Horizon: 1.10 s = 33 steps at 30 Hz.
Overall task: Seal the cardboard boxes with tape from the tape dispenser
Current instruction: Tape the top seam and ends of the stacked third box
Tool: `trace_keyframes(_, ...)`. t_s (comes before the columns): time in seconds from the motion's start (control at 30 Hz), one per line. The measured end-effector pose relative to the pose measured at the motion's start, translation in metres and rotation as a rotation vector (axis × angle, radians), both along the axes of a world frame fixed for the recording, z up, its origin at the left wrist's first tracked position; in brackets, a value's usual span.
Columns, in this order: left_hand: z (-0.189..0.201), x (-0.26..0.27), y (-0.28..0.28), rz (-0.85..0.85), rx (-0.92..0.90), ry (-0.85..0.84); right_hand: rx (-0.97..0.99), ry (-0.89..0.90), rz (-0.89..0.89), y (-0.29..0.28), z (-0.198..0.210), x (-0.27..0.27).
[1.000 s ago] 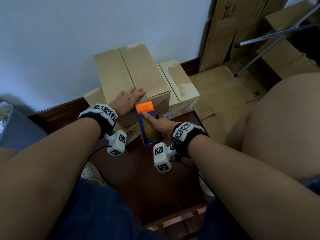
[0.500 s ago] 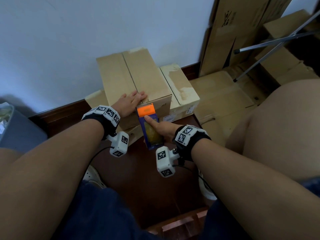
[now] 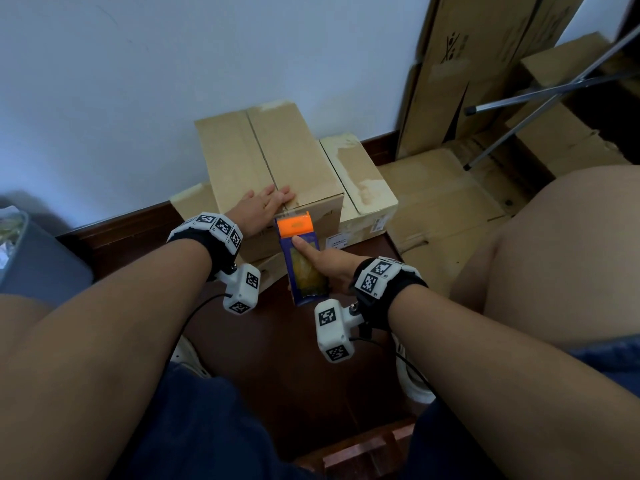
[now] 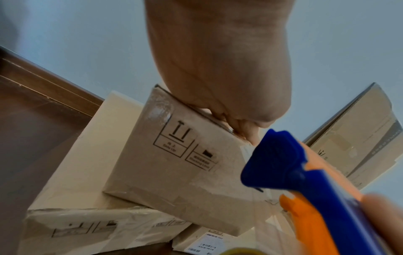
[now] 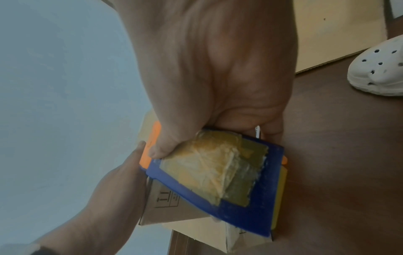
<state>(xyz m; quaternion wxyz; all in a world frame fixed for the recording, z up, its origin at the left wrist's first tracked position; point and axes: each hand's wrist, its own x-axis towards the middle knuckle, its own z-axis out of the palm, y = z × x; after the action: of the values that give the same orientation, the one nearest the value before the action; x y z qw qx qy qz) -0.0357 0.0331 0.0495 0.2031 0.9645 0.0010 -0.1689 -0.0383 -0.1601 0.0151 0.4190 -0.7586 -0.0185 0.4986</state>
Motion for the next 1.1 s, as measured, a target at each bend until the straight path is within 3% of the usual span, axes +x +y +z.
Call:
trace_keyframes(0.1,0.001,0.000,-0.002,0.010,-0.015,-0.002,-0.018,0.008,-0.005,0.002,-0.022,0.006)
trace_keyframes(0.3,0.002,0.000,-0.002,0.010,-0.011,-0.007,-0.008,0.014,-0.012,-0.002,-0.019,0.002)
trace_keyframes(0.43,-0.001,0.001,-0.001,0.030,-0.040,-0.010,-0.146,-0.026,0.163,-0.020,0.007,-0.025)
trace_keyframes(0.53,0.000,0.002,0.000,0.031,-0.043,-0.013,-0.188,0.001,0.141,-0.036,-0.004,-0.038)
trace_keyframes(0.73,0.000,0.002,0.001,0.019,-0.036,-0.021,-0.176,-0.003,0.132,-0.030,0.009,-0.031)
trace_keyframes(0.93,-0.001,0.002,0.000,-0.007,0.029,-0.017,-0.174,0.153,0.183,-0.013,0.005,-0.014)
trace_keyframes(1.1,-0.004,0.000,-0.002,0.032,-0.025,-0.068,-0.237,0.034,0.125,0.008,0.005,-0.003)
